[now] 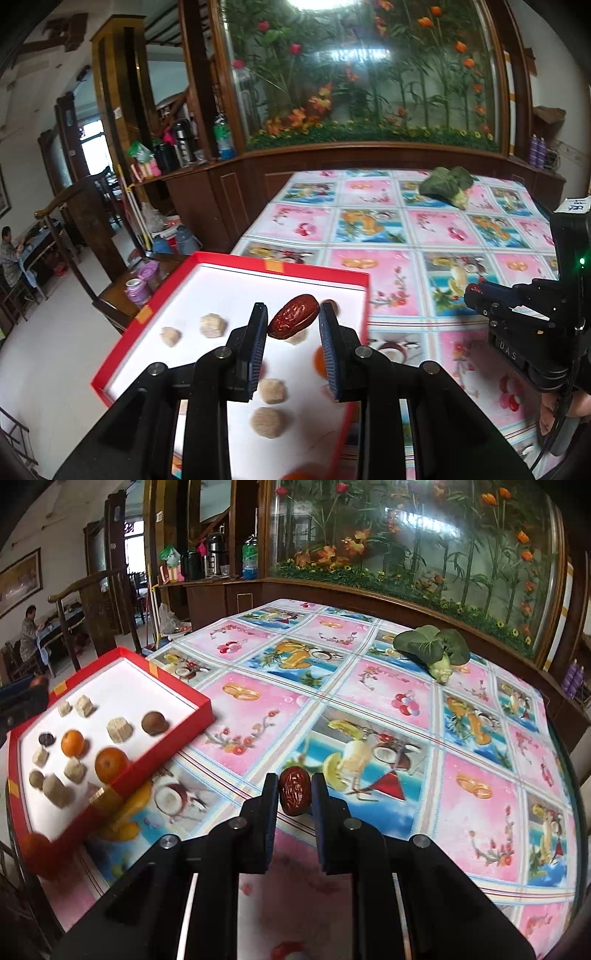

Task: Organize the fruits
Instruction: 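Carry both dark red dates over the white tray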

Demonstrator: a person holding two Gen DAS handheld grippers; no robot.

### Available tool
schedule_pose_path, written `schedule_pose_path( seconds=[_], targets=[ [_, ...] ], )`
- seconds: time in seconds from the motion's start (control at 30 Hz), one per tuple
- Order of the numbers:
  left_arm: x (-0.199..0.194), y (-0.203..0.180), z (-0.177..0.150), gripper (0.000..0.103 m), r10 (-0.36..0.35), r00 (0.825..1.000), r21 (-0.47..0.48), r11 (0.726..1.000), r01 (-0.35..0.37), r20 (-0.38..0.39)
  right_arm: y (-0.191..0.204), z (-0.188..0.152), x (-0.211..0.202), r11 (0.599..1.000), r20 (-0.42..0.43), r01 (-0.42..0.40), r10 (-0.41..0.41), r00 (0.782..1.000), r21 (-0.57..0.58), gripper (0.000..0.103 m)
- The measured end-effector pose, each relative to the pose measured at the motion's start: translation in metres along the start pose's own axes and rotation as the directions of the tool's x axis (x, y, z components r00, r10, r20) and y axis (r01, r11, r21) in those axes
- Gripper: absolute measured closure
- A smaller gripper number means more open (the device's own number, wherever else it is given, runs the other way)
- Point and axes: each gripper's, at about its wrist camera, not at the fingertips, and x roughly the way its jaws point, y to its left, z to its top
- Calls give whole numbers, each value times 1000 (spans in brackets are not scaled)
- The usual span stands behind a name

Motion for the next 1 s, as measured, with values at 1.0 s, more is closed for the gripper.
schedule_pose_path(
  seconds=[1.0],
  targets=[
    [27, 95, -36, 75, 179, 982, -123, 975, -185, -59, 132, 10, 17, 953, 9, -302, 302, 953, -17, 83]
  ],
)
